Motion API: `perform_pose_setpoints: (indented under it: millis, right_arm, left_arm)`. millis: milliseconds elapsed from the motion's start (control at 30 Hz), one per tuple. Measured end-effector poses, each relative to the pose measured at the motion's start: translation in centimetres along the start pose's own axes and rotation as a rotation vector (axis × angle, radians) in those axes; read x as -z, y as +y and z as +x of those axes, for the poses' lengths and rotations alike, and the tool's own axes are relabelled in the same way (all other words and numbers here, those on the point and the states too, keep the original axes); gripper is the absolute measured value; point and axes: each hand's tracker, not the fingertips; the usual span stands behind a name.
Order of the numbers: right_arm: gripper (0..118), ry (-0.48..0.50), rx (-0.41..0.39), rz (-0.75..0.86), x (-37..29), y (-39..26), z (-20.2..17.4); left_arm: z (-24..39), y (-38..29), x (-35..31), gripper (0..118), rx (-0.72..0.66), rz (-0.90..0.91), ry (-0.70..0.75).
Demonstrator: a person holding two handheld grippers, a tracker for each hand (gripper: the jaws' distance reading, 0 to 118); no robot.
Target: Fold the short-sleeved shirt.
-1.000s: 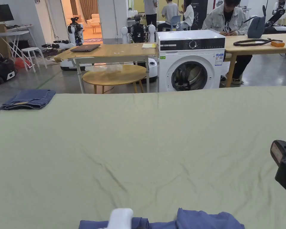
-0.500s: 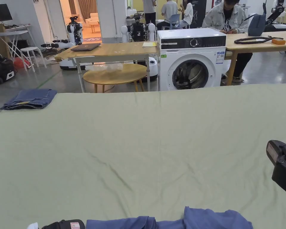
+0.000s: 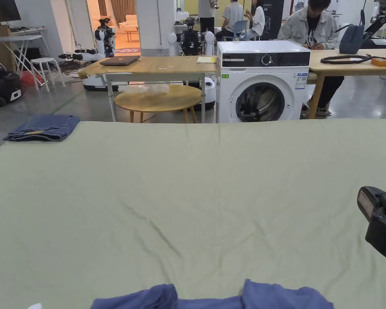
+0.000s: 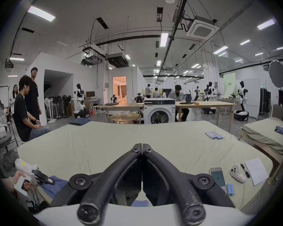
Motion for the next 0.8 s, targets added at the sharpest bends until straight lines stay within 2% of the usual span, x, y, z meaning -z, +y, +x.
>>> perform_pose_setpoints:
  millis: [67,200,267,333,433,567,733,767,800]
  right_arm:
    - [0,0.006,0.007,0.003,0.0,-0.1,0.1]
    - [0,0.025,0.023,-0.005,0.3,-0.5,0.1]
    - [0,0.032,0.028,-0.009,0.5,-0.7,0.0]
    - [0,0.042,0.025,-0.014,0.5,-0.8,-0.1]
    - [0,0.048,0.021,-0.015,0.4,-0.9,0.0]
    - [0,0.041,0.042,-0.006,-0.5,-1.2,0.8]
    - [0,-0.02,0.046,0.003,-2.2,-1.4,2.7]
    - [0,-0.031,0.055,0.006,-2.5,-1.4,3.2]
    - [0,-0.045,0.064,0.007,-2.8,-1.5,3.8]
  left_arm:
    - [-0.1,0.9,-3.4,7,-0.002,0.104,0.04]
    - [2.4,1.7,-7.9,6,0.112,0.228,0.218]
    - [6.4,-0.6,-7.8,6,0.205,0.227,0.229]
    - [9.8,-2.1,-6.6,6,0.299,0.168,0.165]
    - [14.5,-4.1,-3.1,6,0.455,0.05,0.067]
    - [19.7,-8.7,5.1,6,0.617,-0.115,0.085]
    - [20.9,-14.5,15.3,7,0.762,-0.301,0.085]
    - [20.6,-15.5,16.7,17,0.768,-0.351,0.046]
    - [20.5,-16.1,17.8,44,0.727,-0.446,-0.026]
